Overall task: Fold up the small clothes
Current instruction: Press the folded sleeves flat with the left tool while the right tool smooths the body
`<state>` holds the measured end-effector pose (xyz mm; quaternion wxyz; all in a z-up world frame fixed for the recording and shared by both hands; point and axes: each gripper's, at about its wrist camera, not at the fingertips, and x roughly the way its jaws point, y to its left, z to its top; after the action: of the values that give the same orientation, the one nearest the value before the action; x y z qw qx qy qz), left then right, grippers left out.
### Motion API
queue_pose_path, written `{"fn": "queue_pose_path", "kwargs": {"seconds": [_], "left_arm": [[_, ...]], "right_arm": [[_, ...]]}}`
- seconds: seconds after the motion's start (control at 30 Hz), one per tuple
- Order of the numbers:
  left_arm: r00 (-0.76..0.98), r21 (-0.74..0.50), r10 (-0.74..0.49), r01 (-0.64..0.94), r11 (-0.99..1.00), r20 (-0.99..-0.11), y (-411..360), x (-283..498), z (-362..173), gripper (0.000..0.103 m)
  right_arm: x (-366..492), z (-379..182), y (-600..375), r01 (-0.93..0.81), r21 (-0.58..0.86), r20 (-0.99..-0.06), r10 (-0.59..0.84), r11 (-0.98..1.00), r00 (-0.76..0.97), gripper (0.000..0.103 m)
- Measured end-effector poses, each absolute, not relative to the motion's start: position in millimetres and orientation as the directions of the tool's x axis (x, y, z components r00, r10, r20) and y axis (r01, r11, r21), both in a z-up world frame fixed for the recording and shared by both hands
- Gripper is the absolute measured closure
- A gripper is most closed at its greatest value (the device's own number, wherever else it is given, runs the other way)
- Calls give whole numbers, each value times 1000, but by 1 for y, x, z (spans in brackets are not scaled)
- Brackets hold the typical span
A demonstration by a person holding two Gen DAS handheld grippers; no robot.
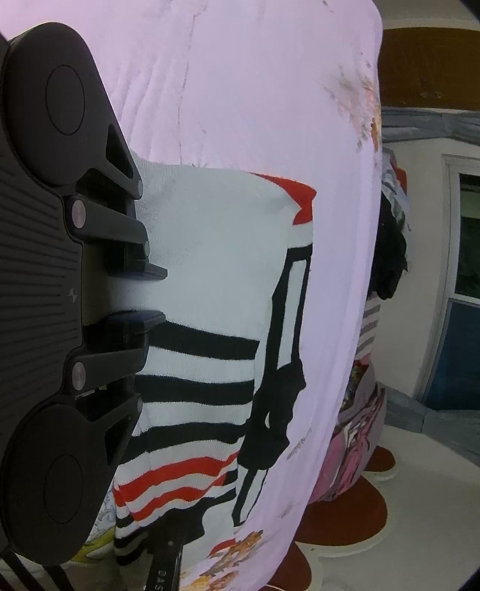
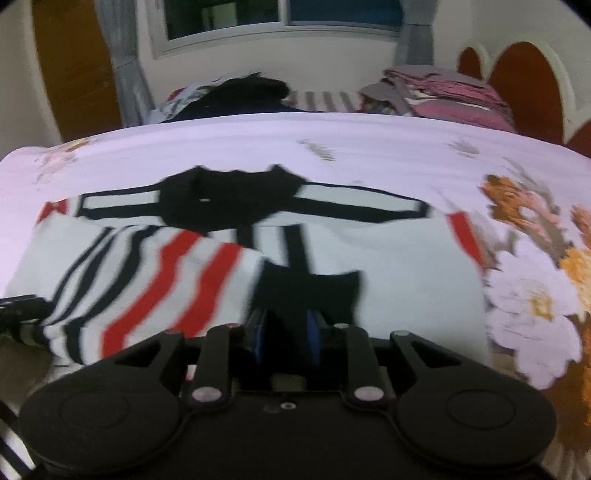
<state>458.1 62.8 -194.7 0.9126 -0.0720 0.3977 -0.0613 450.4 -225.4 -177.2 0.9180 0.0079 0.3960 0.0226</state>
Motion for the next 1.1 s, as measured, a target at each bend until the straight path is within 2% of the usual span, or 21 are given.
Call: {"fn": "queue_pose_path", "kwargs": {"seconds": [0.07,0.17,0.33,0.37,0.43,0.47,0.5,0.6,0.73,1.1], "left_arm": [[672,-172,-150,34,985,-725,55,457,-195,85],[671,-157,-135,28,987,-729,48,453,-189,85],[669,-146,-131,35,989,-731,35,447,-182,85],[666,-138,-124,32,990,-735,33,447,-182,82],[665,-115,-103,26,993,-740,30,448,-185,68],[665,-103,-89,19,995,-741,29,448,-186,58],[666,-92,-78,14,996,-742,29,448,-188,56],[665,-98,-81,11,995,-743,31,448,-188,55],[663,-86,-65,2,996,-746,29,445,-184,55],[675,-131,-148,77,988,-722,-4,413,-153,53]], "right_arm": [[450,-176,-227,-26,44,-733,50,999,679,84],[448,-168,-221,-29,67,-726,69,997,684,77],[449,-156,-201,-89,97,-704,131,991,698,76],[452,-155,-193,-105,92,-702,140,990,698,76],[457,-156,-182,-126,87,-701,151,988,697,76],[462,-158,-178,-132,78,-708,148,988,691,76],[466,-162,-175,-129,62,-719,134,990,682,76],[473,-174,-180,-103,12,-753,77,995,654,76],[462,-171,-196,-82,-13,-751,44,997,659,75],[411,-145,-210,-149,108,-717,181,983,673,70]]}}
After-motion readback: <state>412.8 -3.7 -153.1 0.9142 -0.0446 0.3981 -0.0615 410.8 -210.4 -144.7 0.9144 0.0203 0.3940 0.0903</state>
